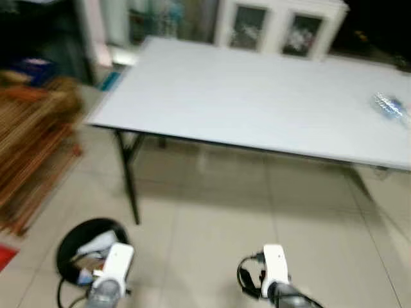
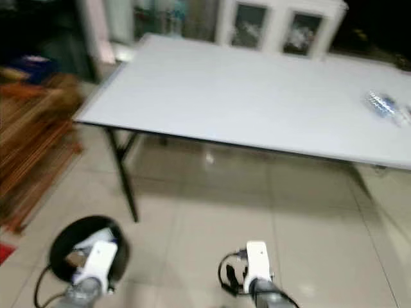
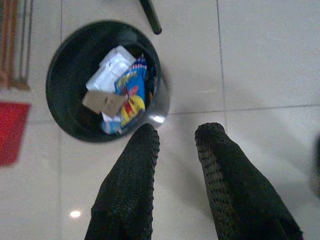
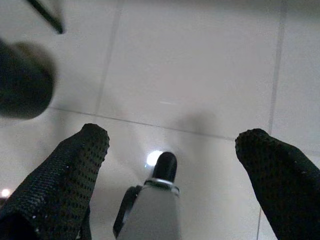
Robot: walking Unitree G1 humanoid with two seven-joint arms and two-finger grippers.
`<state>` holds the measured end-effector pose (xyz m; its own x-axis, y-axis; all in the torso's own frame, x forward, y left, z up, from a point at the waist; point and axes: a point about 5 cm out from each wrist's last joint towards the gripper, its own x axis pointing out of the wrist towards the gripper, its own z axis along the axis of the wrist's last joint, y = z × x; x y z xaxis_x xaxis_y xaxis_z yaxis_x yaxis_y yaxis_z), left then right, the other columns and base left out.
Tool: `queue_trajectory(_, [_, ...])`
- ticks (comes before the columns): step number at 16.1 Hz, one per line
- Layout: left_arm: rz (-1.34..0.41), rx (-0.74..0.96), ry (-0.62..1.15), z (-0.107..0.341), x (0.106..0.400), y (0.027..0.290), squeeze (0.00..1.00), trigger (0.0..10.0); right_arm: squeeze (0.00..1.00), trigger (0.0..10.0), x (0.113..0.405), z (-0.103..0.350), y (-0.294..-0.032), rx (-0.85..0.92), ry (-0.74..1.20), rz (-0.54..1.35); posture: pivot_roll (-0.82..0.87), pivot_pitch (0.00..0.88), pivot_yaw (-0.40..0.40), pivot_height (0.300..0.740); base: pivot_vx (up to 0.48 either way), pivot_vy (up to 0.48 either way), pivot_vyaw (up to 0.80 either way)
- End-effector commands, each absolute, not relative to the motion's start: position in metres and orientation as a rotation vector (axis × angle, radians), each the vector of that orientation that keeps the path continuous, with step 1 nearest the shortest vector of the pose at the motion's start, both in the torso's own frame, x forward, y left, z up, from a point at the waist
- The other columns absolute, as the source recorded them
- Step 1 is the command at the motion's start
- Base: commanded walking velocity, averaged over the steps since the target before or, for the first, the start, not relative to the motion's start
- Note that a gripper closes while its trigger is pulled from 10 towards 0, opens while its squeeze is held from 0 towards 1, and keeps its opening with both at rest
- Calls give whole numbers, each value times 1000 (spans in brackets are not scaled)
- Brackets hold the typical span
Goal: Picking trash to rubbish bin
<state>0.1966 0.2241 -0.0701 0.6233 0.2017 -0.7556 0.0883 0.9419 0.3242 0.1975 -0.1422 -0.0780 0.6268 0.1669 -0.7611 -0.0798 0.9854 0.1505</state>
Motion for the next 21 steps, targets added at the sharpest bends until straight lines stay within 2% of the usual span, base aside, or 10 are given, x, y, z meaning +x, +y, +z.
queue_trajectory(1, [62, 340, 905, -72, 198, 214, 0, 10000, 0, 10000, 194, -79, -154, 94, 894, 111, -6, 20, -63, 740, 0, -480, -800])
queue_trajectory(2, [73, 319, 900, -72, 198, 215, 0, 10000, 0, 10000, 195, -79, -154, 98, 893, 107, -4, 17, -64, 740, 0, 0, -800])
queue_trajectory(8, [68, 275, 877, -70, 201, 212, 0, 10000, 0, 10000, 196, -78, -154, 103, 879, 104, -3, 18, -63, 740, 0, 0, 0])
queue_trajectory(12, [62, 314, 876, -69, 202, 213, 0, 10000, 0, 10000, 196, -78, -155, 103, 878, 101, -3, 16, -62, 740, 0, 0, 0])
queue_trajectory(21, [93, 341, 885, -69, 200, 219, 0, 10000, 0, 10000, 195, -79, -154, 104, 879, 103, -3, 21, -61, 740, 0, -222, 0])
